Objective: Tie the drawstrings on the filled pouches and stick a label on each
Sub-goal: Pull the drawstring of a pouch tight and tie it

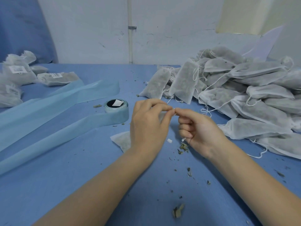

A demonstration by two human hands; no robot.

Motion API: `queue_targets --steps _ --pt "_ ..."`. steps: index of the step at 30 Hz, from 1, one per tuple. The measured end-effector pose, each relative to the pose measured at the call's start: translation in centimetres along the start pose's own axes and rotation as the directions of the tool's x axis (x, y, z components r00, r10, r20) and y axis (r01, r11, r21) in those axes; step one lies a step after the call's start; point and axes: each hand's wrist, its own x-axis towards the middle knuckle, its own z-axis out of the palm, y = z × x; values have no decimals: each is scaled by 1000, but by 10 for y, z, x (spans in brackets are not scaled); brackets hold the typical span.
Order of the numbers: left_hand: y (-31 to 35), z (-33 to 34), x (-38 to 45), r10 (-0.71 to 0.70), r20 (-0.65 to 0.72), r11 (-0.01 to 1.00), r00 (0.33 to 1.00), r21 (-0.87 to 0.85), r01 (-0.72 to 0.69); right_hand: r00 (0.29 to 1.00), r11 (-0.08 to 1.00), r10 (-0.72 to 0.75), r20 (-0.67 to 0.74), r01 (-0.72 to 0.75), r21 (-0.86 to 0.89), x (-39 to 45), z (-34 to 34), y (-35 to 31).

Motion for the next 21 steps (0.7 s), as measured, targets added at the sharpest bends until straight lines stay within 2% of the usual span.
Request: queue_targets --steps 4,6,8,11,14,17,21 --pt "-2 0 -1 110 -63 988 992 113 -102 984 957 -169 -49 151 -249 -4 3 1" --pt "-2 2 -1 173 -86 974 981 164 -157 963 898 -268 -33 237 -371 -7 3 1" --pt "-2 2 0 159 -77 977 984 155 -146 930 832 -367 -18 320 -454 -9 3 0" --pt "0 2 1 0 10 999 1000 45 0 900 811 -435 -18 383 -443 -9 3 1" --pt "5 2 5 -118 58 992 991 -47 121 911 833 -411 30 389 -393 -7 4 3" --pt "12 1 8 -169 99 981 981 -80 177 931 886 -359 65 362 -290 -6 9 6" --pt "14 -2 13 -165 151 985 975 -20 170 898 818 -439 -30 386 -426 -5 12 7"
